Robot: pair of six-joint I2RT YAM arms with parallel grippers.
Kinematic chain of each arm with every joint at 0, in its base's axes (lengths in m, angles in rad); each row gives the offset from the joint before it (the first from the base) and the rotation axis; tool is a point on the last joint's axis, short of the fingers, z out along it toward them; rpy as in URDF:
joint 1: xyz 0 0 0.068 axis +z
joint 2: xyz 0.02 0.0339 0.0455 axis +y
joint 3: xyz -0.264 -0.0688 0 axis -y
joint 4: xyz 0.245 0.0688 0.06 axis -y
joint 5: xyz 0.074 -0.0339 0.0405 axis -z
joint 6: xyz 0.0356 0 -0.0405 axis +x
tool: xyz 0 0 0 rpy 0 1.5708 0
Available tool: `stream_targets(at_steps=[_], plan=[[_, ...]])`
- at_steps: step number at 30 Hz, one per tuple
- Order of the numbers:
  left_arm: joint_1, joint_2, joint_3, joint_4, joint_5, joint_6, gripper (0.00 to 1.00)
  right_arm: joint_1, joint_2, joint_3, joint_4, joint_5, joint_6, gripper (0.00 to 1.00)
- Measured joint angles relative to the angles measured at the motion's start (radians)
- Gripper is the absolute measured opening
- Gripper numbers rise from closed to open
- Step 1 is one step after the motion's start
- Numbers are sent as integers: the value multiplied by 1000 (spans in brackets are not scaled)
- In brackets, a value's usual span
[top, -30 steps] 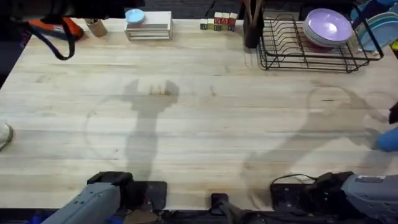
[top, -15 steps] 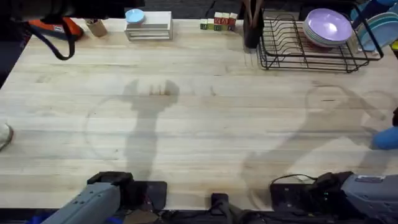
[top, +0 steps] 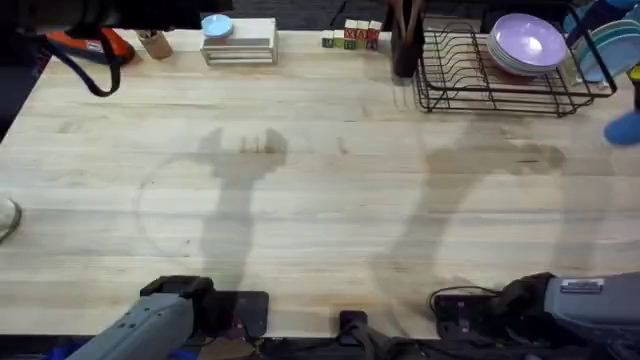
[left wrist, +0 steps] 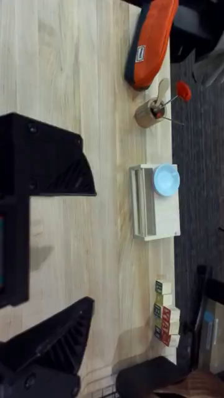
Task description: Pick up the cup on the table and put them onto the rack.
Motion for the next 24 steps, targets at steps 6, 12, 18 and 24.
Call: stream_targets(at_steps=[6, 12, 18, 24], plan=[[0, 0, 0, 0, 0, 0, 994, 139, 0, 134, 0, 0, -2, 29], [0, 0, 0, 0, 0, 0, 994, 272, 0, 189, 46, 0, -2, 29], [0, 0, 0, 0, 0, 0, 994, 399, 0, 190, 98, -3, -5, 31], [0, 0, 0, 0, 0, 0, 993, 510, 18, 190, 163, -3, -8, 30]])
